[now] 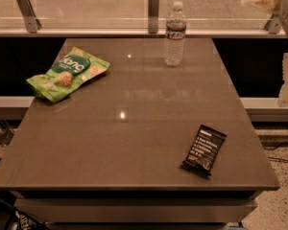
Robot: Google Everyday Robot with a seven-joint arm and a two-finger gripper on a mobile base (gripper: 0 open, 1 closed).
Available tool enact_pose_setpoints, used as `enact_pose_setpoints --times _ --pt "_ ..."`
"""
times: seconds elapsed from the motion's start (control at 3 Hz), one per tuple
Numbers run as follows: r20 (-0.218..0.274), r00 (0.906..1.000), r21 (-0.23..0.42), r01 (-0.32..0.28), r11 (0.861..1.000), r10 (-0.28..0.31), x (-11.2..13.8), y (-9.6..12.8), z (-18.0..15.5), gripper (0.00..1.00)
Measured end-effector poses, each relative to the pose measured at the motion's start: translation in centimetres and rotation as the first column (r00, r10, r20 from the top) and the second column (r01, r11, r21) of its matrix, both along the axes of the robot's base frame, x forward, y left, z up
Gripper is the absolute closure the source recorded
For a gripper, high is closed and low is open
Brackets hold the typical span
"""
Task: Move rxbar chocolate near green rice chip bag
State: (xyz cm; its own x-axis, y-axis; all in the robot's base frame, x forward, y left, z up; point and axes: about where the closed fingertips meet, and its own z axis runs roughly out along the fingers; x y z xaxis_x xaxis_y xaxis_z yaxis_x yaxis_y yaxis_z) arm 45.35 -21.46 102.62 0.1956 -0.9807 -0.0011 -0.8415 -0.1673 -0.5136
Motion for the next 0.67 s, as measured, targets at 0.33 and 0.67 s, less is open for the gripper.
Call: enact_pose_setpoints --times 0.33,0.67 --pt "-0.045 0.9951 -0.113 -0.093 0.989 0.089 0.67 0.07 0.12 0.00" --pt "-0.105 0.9856 -0.195 -0.151 0.969 0.133 1.51 0.22 -0.22 0.00"
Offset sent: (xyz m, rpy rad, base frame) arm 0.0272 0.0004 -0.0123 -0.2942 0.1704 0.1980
